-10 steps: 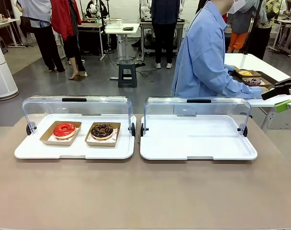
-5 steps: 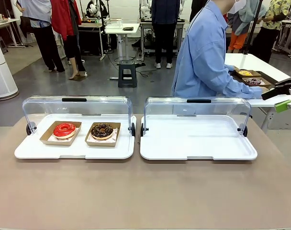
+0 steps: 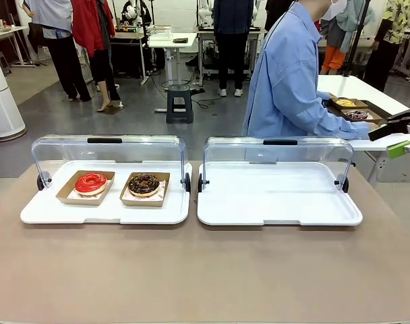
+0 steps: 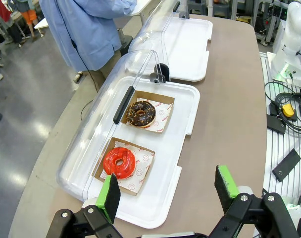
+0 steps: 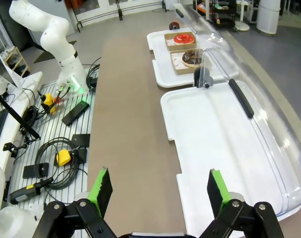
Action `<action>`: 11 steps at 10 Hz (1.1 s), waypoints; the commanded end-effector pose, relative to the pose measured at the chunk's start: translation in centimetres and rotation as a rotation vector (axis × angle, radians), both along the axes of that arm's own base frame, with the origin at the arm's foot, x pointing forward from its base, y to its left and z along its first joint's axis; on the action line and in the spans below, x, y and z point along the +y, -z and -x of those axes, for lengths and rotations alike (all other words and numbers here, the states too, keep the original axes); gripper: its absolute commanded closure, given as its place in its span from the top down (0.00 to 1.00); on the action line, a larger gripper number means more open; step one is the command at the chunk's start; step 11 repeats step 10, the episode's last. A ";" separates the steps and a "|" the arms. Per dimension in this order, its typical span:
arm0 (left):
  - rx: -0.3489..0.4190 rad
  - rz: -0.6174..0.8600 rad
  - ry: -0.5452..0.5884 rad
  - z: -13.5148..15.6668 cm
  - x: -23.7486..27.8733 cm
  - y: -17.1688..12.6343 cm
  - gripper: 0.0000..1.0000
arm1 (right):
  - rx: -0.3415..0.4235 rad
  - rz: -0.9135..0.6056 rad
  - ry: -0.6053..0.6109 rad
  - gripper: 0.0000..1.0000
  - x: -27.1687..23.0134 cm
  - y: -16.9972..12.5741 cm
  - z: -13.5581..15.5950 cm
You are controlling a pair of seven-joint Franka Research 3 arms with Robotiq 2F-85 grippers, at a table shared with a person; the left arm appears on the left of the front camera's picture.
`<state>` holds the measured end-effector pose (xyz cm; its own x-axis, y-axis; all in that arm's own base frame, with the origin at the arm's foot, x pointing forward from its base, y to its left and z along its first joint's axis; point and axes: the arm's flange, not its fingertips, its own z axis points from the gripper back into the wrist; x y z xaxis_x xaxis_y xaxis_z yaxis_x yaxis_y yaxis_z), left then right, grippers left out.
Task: Provide the desired donut to the person.
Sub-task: Place the picked Paper togo box onto the Handle tray extended by the person.
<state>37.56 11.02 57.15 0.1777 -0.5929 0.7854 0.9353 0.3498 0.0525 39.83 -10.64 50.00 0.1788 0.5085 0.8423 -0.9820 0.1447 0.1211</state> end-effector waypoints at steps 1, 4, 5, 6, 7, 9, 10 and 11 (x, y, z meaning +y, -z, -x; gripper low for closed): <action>-0.002 0.017 0.003 0.0 -0.1 0.0 1.00 | 0.010 -0.007 -0.001 1.00 0.0 0.2 0.1; -0.002 0.017 0.003 0.0 -0.1 0.0 1.00 | 0.010 -0.007 -0.001 1.00 0.0 0.2 0.1; -0.002 0.017 0.003 0.0 -0.1 0.0 1.00 | 0.010 -0.007 -0.001 1.00 0.0 0.2 0.1; -0.002 0.017 0.003 0.0 -0.1 0.0 1.00 | 0.010 -0.007 -0.001 1.00 0.0 0.2 0.1; -0.002 0.017 0.003 0.0 -0.1 0.0 1.00 | 0.010 -0.007 -0.001 1.00 0.0 0.2 0.1; -0.002 0.017 0.003 0.0 -0.1 0.0 1.00 | 0.010 -0.007 -0.001 1.00 0.0 0.2 0.1; -0.002 0.017 0.003 0.0 -0.1 0.0 1.00 | 0.010 -0.007 -0.001 1.00 0.0 0.2 0.1; -0.002 0.017 0.003 0.0 -0.1 0.0 1.00 | 0.010 -0.007 -0.001 1.00 0.0 0.2 0.1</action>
